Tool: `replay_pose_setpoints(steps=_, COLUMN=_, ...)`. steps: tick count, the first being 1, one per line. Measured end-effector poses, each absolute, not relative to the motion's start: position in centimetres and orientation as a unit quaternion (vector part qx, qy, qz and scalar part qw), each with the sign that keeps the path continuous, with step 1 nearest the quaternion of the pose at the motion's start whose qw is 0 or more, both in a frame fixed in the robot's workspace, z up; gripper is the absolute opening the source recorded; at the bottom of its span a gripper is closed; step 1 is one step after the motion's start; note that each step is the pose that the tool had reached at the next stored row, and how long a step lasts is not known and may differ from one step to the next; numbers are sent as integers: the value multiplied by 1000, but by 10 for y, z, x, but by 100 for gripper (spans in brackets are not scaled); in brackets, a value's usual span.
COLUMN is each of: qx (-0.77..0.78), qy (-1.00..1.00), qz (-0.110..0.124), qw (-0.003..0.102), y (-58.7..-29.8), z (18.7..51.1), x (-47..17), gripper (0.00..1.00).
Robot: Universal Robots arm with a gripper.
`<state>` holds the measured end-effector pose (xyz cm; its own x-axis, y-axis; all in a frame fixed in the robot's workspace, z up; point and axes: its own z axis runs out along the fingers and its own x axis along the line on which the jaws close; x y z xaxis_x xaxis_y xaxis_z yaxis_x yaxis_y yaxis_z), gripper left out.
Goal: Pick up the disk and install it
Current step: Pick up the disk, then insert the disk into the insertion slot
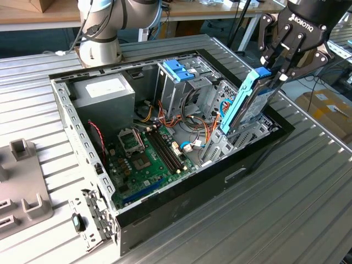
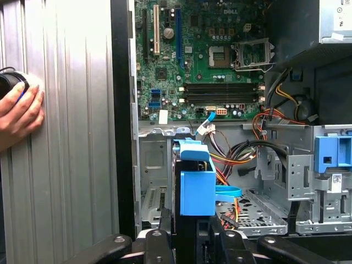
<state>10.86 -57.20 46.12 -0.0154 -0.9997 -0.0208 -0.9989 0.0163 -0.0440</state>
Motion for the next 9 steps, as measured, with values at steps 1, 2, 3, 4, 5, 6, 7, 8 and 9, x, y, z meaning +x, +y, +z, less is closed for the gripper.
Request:
replay_pose_setpoints(steps=1, qx=-701, qy=712, qz=-8, qw=23, y=-572, z=462, x=109, gripper=35)
replay_pose_setpoints(steps=2, qx=-701, qy=712, qz=-8, qw=23, y=-572, z=464, x=109, gripper=35)
replay_pose_setpoints(steps=3, qx=-701, qy=712, qz=-8, qw=23, y=-572, z=465, x=109, gripper=35)
replay_pose_setpoints(steps=4, qx=-701, qy=712, qz=-8, qw=23, y=-572, z=465, x=109, gripper=35)
replay_pose_setpoints(steps=5, qx=-701, qy=712, qz=-8, qw=23, y=-572, z=465, x=109, gripper=35)
replay_pose_setpoints(steps=6, qx=-701, qy=712, qz=-8, qw=23, y=-572, z=465, x=109, gripper=35)
replay_pose_setpoints(steps=7, qx=-701, qy=712, qz=-8, qw=23, y=-572, z=465, x=109, gripper=35)
replay_pose_setpoints(steps=8, qx=-701, qy=712, qz=-8, qw=23, y=-572, z=465, x=109, gripper=35)
replay_pose_setpoints(steps=9, qx=-701, qy=713, qz=-8, qw=23, y=-572, z=465, x=108, gripper=35)
